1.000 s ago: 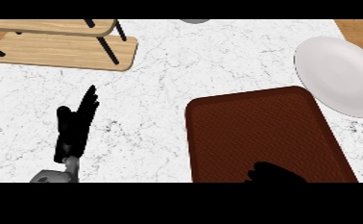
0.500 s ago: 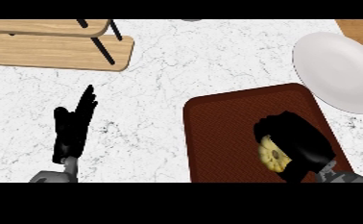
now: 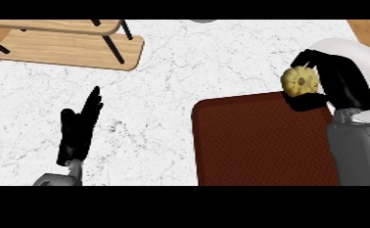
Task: Pick the squash from the tray and place it in the plate
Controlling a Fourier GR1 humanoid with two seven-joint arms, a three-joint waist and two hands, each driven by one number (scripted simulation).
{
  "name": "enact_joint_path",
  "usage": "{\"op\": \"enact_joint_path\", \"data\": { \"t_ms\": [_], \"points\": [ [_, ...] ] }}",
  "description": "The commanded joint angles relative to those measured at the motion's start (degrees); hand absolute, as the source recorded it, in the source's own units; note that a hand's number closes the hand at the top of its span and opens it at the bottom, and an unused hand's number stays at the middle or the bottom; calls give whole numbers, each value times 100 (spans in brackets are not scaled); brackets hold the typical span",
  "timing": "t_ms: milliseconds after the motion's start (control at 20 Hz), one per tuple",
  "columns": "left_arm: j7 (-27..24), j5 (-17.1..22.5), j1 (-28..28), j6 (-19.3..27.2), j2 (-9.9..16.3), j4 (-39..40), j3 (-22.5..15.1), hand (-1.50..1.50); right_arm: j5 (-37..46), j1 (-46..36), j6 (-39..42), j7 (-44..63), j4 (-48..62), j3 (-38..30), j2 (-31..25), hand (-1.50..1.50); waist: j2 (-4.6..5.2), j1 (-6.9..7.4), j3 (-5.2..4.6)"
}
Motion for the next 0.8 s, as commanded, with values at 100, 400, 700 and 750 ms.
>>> {"op": "enact_joint_path", "data": {
  "t_ms": [100,400,700,750],
  "points": [
    [123,-57,29,39,-30,-153,-14,0,263,-849,-942,682,148,-748,-116,150,-53,-45,-12],
    [34,-75,215,-76,-18,-323,54,0,-97,-1563,-1178,472,1704,-1522,-805,150,-38,-22,-9],
    [-127,-29,25,-302,-48,72,255,0,-170,-2118,-1530,235,3161,-1776,-1374,150,-29,-27,-11],
    [183,-258,-191,55,-276,58,139,0,-307,-1636,-1803,-119,3029,-1850,-1328,150,-37,-76,-9]
  ]
}}
